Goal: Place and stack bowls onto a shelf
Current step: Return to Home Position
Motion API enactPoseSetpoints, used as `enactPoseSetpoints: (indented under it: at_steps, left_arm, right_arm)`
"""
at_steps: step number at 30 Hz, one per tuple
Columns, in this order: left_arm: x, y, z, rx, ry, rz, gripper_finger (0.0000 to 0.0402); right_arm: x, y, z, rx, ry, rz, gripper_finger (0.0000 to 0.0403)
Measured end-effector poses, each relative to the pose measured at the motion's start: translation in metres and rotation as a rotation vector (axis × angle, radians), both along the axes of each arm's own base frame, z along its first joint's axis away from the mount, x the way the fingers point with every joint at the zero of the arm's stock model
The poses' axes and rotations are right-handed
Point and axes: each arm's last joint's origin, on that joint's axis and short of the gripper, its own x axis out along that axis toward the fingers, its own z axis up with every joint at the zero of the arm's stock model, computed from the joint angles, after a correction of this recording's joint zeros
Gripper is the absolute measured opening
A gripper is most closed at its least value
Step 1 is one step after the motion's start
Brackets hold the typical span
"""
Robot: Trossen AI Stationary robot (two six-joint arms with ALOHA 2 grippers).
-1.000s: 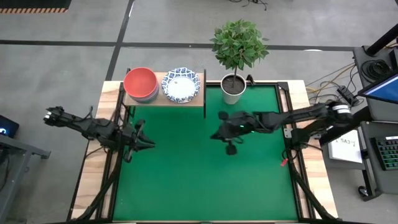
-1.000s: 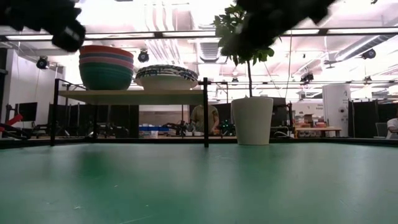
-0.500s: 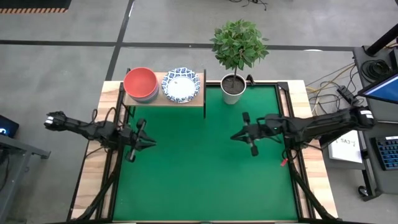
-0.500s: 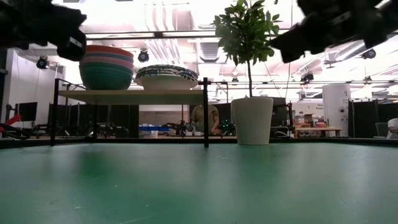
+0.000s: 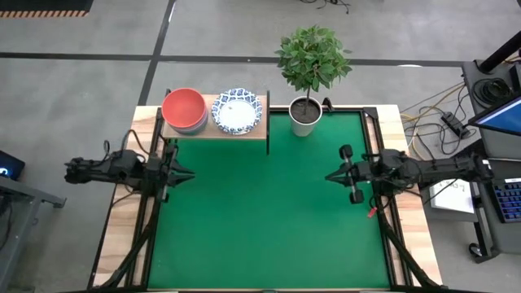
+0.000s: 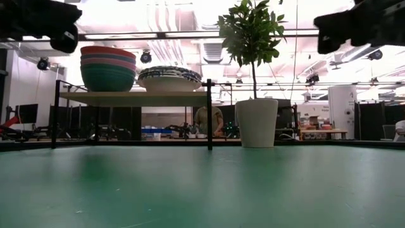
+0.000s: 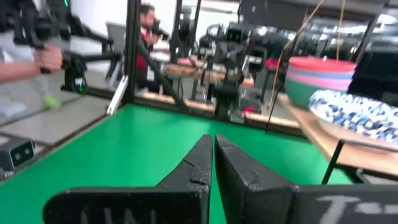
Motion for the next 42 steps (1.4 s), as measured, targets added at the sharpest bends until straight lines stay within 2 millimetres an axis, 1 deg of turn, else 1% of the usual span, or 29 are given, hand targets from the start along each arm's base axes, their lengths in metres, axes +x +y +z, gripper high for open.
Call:
enactPoseSetpoints:
  at_steps: [3,8,11,13,14,17,19,21,22,24,26,29,30,33,42]
  left_arm:
    - [0.002,-0.001,-0.006,0.01,0.026,-0.026,0.0039]
    - [0.007,-0.002,-0.02,0.004,0.04,-0.029,0.0039]
    - [0.011,-0.003,-0.028,0.0,-0.003,-0.069,0.0039]
    - [0.016,-0.006,-0.039,0.013,-0.042,-0.121,0.0039]
    - [0.018,-0.006,-0.045,0.016,-0.062,-0.143,0.0039]
    - [0.018,-0.007,-0.047,-0.011,-0.041,-0.16,0.0039]
    - [0.018,-0.007,-0.046,-0.018,-0.055,-0.159,0.0039]
    - [0.018,-0.005,-0.044,-0.02,-0.072,-0.111,0.0039]
    - [0.018,-0.004,-0.044,-0.009,-0.07,-0.06,0.0039]
    - [0.019,-0.002,-0.044,0.027,-0.06,0.029,0.0039]
    - [0.019,0.001,-0.044,0.068,-0.059,0.112,0.0039]
    - [0.02,0.003,-0.045,0.101,-0.044,0.19,0.0039]
    - [0.02,0.003,-0.045,0.102,-0.041,0.2,0.0039]
    - [0.02,0.003,-0.045,0.103,-0.036,0.204,0.0039]
    - [0.021,0.003,-0.047,0.108,-0.021,0.205,0.0039]
  right_arm:
    - [-0.012,0.0,-0.001,0.0,-0.076,0.005,0.0009]
    - [-0.023,0.003,-0.007,-0.016,-0.152,0.096,0.0009]
    - [-0.03,0.005,-0.013,-0.032,-0.208,0.158,0.0009]
    - [-0.031,0.005,-0.02,-0.025,-0.219,0.159,0.0009]
    - [-0.03,0.005,-0.025,-0.019,-0.197,0.161,0.0009]
    - [-0.029,0.005,-0.025,-0.013,-0.192,0.193,0.0009]
    - [-0.03,0.005,-0.022,-0.016,-0.227,0.192,0.0009]
    - [-0.03,0.004,-0.02,-0.01,-0.241,0.154,0.0009]
    - [-0.03,0.004,-0.021,-0.007,-0.239,0.134,0.0009]
    - [-0.029,0.003,-0.022,0.003,-0.222,0.103,0.0009]
    - [-0.027,0.002,-0.026,0.026,-0.17,0.071,0.0009]
    - [-0.024,0.001,-0.043,0.07,0.015,0.03,0.0009]
    - [-0.023,0.001,-0.05,0.08,0.082,0.022,0.0009]
    - [-0.021,0.0,-0.051,0.071,0.131,-0.014,0.0009]
    - [-0.017,0.0,-0.053,0.071,0.181,-0.016,0.0009]
